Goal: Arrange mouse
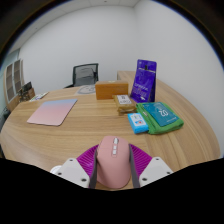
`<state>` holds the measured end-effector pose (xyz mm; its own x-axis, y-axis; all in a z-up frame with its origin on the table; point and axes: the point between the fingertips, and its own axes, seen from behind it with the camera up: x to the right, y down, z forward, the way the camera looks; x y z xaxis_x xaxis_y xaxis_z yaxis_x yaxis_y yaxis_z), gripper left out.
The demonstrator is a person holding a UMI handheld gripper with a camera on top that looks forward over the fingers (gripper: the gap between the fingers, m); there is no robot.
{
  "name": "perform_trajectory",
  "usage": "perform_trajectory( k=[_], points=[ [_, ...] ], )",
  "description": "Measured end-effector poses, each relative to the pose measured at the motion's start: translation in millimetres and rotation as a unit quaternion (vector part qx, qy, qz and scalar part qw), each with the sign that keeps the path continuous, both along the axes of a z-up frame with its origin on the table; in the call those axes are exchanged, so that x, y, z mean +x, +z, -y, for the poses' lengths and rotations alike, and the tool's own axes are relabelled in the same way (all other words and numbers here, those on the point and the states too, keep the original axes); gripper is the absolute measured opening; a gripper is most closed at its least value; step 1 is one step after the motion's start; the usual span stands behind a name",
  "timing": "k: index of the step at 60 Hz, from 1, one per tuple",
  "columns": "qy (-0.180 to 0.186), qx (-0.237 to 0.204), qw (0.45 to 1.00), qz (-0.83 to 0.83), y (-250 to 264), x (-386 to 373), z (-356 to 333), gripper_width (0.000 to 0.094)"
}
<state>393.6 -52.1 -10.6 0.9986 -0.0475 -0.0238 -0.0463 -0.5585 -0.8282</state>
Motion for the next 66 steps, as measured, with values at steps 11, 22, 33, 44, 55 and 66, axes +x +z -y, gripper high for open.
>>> perform_trajectory(
  k=[11, 22, 33, 44, 55, 66],
  points=[
    [-0.047, -0.019, 0.999, 0.005, 6.5, -1.4, 0.0, 0.0405],
    [-0.041, 0.04, 0.998, 0.027, 97.4, -63.2, -34.9, 0.0405],
    [-0.008, 0.075, 0.997, 0.023, 155.9, -169.4, -109.0, 0.0406],
    [0.032, 0.049, 0.998, 0.011, 114.0, -262.3, -190.9, 0.0404],
    [0.058, -0.005, 0.998, 0.02, 44.9, -302.4, -225.9, 0.0404],
    [0.07, -0.046, 0.996, 0.03, 5.0, -311.2, -219.9, 0.0408]
  ],
)
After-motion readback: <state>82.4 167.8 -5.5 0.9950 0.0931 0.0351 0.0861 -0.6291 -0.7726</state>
